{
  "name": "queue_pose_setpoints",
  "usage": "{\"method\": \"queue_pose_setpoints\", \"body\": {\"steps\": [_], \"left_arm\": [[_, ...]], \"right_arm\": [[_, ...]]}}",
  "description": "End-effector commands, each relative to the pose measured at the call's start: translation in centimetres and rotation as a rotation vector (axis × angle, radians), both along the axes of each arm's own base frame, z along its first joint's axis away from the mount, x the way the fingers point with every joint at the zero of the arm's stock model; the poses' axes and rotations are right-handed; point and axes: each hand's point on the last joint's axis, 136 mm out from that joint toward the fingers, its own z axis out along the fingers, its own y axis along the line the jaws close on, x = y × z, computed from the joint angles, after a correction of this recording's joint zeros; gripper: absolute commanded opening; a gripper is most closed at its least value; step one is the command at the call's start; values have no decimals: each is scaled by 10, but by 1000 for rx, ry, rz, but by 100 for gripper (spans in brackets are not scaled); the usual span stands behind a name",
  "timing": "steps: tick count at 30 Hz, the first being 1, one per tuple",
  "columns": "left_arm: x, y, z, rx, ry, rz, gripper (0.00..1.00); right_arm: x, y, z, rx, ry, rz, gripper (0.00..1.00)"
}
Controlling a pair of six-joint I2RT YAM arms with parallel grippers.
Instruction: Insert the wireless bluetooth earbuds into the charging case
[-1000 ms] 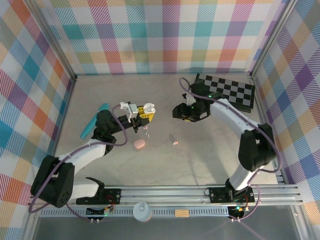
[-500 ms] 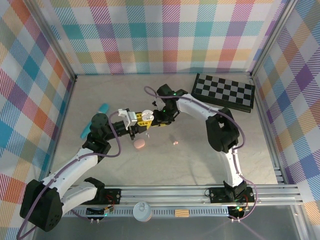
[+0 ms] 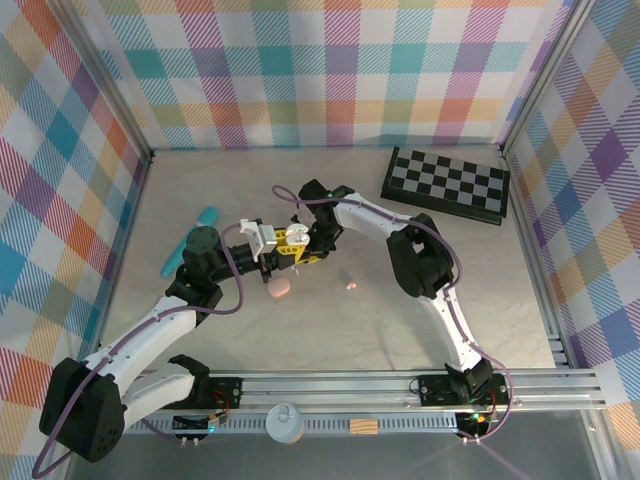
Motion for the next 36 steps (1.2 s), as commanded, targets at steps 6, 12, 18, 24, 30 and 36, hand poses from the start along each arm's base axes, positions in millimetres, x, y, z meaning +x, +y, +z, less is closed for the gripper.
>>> {"method": "queue_pose_setpoints", "body": {"steps": [6,12,18,24,30,36], "left_arm": [[-3,-5,4,5,-24,-28,12],[-2,-5,1,7,-19,-23,12],[-2,-5,0,9,-15,-23,12],[-1,-6,0,10,-12,-23,12],[0,-6,-2,13,-4,-24,12],[0,-7,-2,14,-3,-24,12]], "right_arm": [[-10,13,-10,31,50,32,30],[-11,15,-14,32,56,34,27],[-11,15,-21,26,64,28,23],[-9,16,-22,23,58,24,20],[-8,9,-19,-1,24,27,15],[-17,-4,-6,-13,1,26,14]]}}
